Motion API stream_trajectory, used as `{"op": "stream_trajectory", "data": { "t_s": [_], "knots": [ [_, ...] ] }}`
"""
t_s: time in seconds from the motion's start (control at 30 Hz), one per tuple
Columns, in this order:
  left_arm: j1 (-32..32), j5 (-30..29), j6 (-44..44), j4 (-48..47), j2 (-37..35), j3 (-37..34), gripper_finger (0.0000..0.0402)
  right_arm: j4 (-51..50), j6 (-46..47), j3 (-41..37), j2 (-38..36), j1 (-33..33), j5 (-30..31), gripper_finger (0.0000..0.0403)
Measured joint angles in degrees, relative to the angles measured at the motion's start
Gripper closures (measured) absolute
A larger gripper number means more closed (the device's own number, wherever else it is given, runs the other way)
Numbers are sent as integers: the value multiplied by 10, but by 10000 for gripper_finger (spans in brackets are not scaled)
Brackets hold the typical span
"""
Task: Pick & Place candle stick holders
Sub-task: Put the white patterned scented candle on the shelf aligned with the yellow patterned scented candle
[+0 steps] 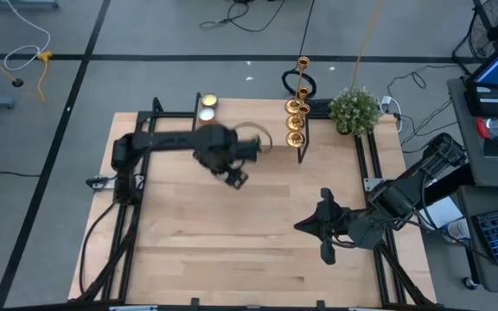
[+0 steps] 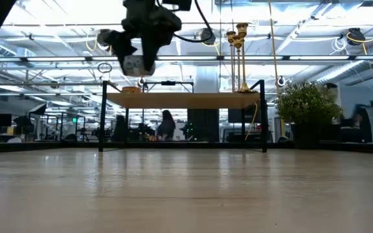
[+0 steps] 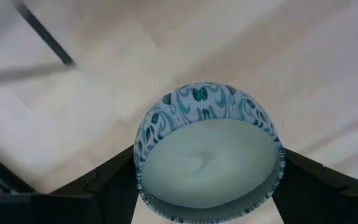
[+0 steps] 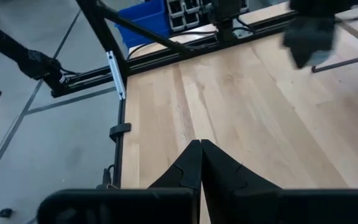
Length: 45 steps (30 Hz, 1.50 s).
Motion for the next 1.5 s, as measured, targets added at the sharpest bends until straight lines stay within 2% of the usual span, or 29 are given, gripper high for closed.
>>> {"op": "stream_trajectory", "data": {
  "t_s": [0.23,0.47,0.73,0.97,1.07,1.3,1.5],
  "knots": [
    [107,-18,80,0,0,41,108,0,26,0,0,-6,29,403],
    [178,-23,128,0,0,60,108,0,44,0,0,-6,44,403],
    [189,-18,197,0,0,60,108,5,46,0,0,-6,48,403],
    [187,-25,328,0,0,60,108,13,50,0,0,-7,61,403],
    [190,-19,300,0,0,60,108,16,50,0,0,-7,75,403],
    [195,-41,132,0,0,60,108,26,46,0,0,-13,87,403],
    [217,-36,70,0,0,60,108,32,32,0,-1,-14,71,403]
  ]
}}
